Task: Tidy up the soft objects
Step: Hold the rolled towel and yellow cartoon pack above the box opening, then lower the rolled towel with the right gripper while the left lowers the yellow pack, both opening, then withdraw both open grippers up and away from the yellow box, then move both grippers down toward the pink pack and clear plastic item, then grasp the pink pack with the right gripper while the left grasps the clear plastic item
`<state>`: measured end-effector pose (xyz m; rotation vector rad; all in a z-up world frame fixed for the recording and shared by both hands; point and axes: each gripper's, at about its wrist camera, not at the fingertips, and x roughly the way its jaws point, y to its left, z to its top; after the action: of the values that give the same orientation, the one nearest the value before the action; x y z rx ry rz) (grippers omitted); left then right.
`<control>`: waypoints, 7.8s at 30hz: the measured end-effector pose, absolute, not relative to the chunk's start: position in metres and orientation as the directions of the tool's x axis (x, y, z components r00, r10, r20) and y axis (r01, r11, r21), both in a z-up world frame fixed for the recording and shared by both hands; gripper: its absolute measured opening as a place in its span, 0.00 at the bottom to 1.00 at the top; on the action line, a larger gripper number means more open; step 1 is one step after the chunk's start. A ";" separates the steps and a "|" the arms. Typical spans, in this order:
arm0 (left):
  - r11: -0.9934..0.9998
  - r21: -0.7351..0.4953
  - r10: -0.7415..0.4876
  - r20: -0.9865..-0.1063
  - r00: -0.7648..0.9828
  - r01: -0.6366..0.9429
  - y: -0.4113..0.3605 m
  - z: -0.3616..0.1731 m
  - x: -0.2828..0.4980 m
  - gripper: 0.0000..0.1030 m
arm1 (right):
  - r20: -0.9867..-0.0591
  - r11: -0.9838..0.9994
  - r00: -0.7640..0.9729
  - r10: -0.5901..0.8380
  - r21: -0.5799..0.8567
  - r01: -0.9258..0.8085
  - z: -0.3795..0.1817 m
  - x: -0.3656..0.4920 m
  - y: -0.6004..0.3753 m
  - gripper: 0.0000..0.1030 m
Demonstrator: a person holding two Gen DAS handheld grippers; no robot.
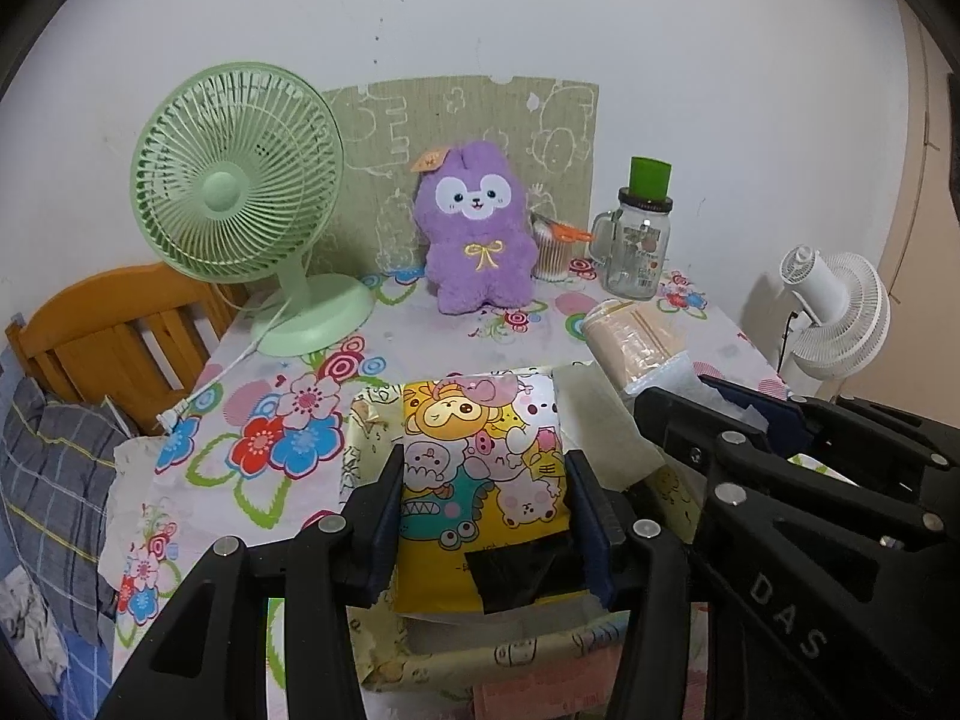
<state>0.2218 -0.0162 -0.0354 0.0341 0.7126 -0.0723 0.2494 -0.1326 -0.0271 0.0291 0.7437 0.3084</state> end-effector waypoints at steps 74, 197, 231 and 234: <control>0.995 0.009 -0.072 -0.623 0.779 0.099 -0.010 -0.018 0.158 1.00 | -0.638 0.968 0.730 0.246 0.124 -0.217 -0.008 0.195 -0.125 0.89; 0.999 -0.027 -0.044 -0.792 0.609 0.037 0.013 -0.148 0.136 0.42 | -0.743 0.956 0.628 0.231 0.052 -0.289 -0.145 0.177 -0.093 1.00; 0.998 -0.030 -0.057 -0.796 0.603 0.054 0.010 -0.149 0.120 0.42 | -0.789 0.906 0.477 0.389 0.233 -0.354 -0.153 0.161 -0.082 1.00; 0.998 -0.033 -0.060 -0.795 0.603 0.056 0.011 -0.149 0.116 0.42 | -0.793 0.900 0.458 0.402 0.251 -0.355 -0.152 0.156 -0.078 1.00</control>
<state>0.1161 0.0107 -0.1488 -0.0052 0.9211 -0.0670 0.1563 -0.0780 -0.1524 0.0522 0.9906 0.4669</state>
